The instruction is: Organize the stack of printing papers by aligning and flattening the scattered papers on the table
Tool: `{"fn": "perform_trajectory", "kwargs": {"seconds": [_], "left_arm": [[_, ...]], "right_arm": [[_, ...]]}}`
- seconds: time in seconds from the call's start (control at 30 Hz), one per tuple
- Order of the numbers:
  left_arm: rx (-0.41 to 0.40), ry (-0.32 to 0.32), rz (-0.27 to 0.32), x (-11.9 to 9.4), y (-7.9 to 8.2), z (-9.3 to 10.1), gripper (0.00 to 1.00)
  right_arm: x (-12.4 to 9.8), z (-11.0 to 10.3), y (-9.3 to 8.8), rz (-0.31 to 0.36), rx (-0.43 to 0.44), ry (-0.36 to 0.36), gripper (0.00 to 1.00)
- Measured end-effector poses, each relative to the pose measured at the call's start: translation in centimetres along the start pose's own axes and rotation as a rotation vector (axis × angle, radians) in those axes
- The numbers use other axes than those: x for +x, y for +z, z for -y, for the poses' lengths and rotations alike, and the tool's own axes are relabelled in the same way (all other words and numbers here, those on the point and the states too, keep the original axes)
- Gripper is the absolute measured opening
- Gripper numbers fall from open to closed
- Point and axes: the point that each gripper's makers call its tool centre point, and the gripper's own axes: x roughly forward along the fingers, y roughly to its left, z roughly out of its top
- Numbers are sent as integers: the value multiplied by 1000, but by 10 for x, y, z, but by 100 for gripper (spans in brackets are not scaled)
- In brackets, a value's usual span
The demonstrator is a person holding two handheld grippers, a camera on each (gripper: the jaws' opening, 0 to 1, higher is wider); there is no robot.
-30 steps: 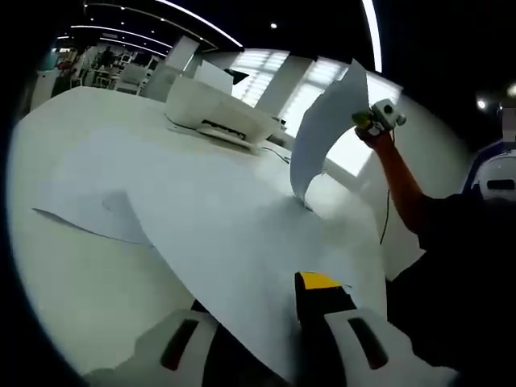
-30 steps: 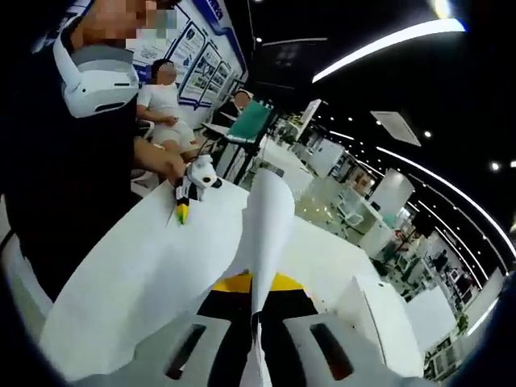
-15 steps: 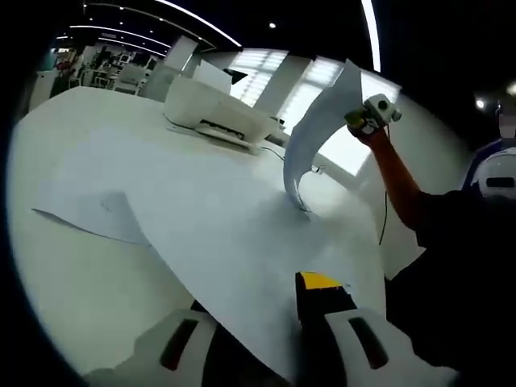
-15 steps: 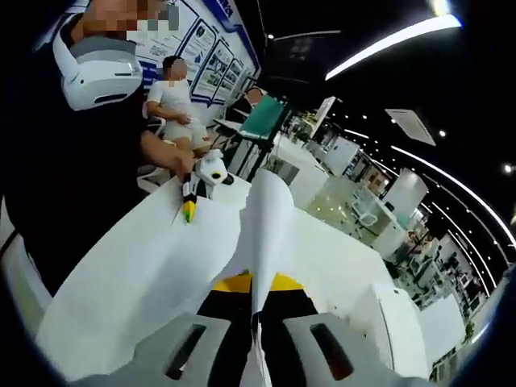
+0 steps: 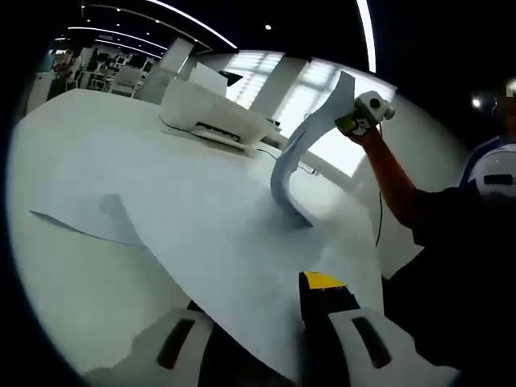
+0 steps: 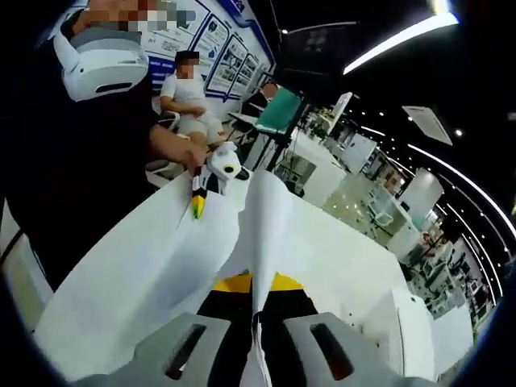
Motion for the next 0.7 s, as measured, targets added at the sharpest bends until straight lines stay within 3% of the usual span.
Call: {"fn": "perform_trajectory", "kwargs": {"seconds": [0.7], "left_arm": [[40, -84, 27, -3, 2, 15, 43]], "right_arm": [[47, -19, 8, -31, -31, 109, 0]]}}
